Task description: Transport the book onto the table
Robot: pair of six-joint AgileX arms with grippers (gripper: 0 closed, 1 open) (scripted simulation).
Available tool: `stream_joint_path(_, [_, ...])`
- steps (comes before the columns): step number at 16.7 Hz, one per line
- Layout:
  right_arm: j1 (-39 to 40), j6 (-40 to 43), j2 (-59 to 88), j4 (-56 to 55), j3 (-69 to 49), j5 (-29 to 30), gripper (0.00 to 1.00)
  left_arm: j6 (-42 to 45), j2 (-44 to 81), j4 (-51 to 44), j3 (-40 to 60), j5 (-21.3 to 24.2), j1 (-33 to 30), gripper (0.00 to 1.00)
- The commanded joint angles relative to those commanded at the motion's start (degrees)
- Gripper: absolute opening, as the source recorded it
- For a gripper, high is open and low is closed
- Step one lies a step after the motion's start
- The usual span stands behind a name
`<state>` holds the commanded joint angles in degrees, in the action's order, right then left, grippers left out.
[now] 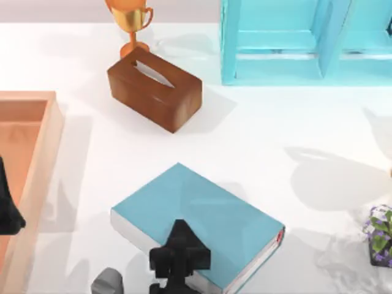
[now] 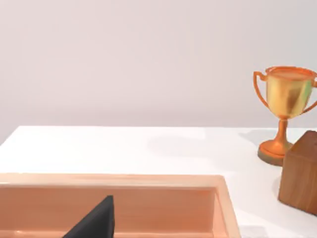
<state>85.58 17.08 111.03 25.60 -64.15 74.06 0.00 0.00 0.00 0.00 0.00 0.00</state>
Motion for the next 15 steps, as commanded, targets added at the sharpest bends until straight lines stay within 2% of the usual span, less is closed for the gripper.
stream_joint_path(15, [0.9, -2.9, 0.5, 3.0, -0.6, 0.3, 0.0, 0.0, 0.0, 0.0, 0.0, 0.0, 0.0, 1.0])
